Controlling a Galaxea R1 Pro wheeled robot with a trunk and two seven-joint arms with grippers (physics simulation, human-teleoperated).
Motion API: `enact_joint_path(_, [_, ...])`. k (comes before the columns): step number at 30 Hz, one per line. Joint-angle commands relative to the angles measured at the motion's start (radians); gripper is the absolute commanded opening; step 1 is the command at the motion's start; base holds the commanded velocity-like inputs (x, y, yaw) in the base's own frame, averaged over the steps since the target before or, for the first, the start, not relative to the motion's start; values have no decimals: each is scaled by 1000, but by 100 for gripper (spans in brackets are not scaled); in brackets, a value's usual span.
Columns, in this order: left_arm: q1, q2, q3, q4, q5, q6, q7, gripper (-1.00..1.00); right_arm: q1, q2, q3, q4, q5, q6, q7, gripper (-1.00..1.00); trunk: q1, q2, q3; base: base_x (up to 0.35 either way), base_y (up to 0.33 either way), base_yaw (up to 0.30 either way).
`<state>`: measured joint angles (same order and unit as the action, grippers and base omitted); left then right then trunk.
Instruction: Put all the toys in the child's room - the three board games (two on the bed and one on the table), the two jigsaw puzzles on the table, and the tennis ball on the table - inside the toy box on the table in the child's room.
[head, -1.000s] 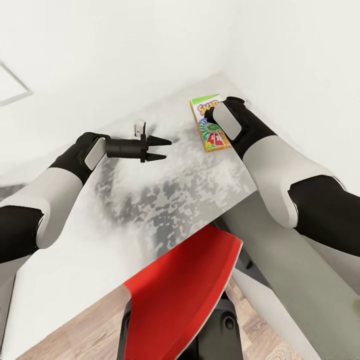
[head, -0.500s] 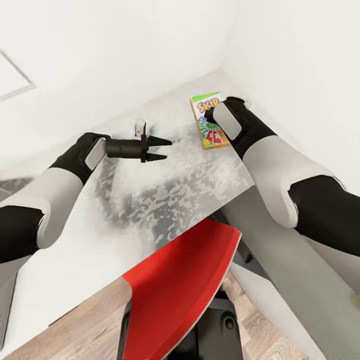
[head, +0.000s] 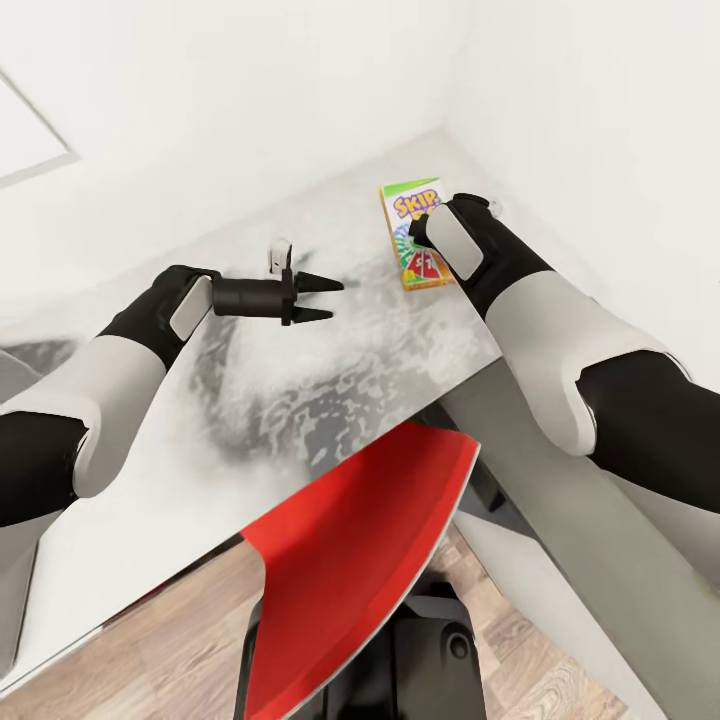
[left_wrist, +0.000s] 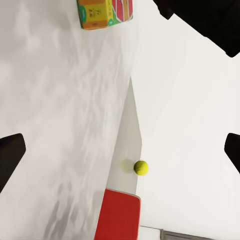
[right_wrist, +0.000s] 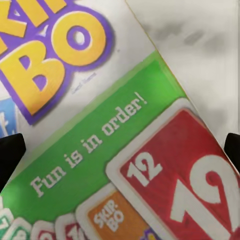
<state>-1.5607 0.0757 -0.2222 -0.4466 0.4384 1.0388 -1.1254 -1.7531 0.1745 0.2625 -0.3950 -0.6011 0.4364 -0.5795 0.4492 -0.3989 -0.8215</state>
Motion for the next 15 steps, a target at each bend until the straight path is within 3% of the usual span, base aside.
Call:
enact_joint_path(1, [-1,1,-5,0,2,4,-4,100,0,0,4,44,-18,6,-6,100,1,-1,-1,-32,0,0])
enact_joint_path(15, [-1,0,-5,0,2,4,-4,100,0,0,4,44,-19,6,-5,100,1,-1,-1,-97,0,0])
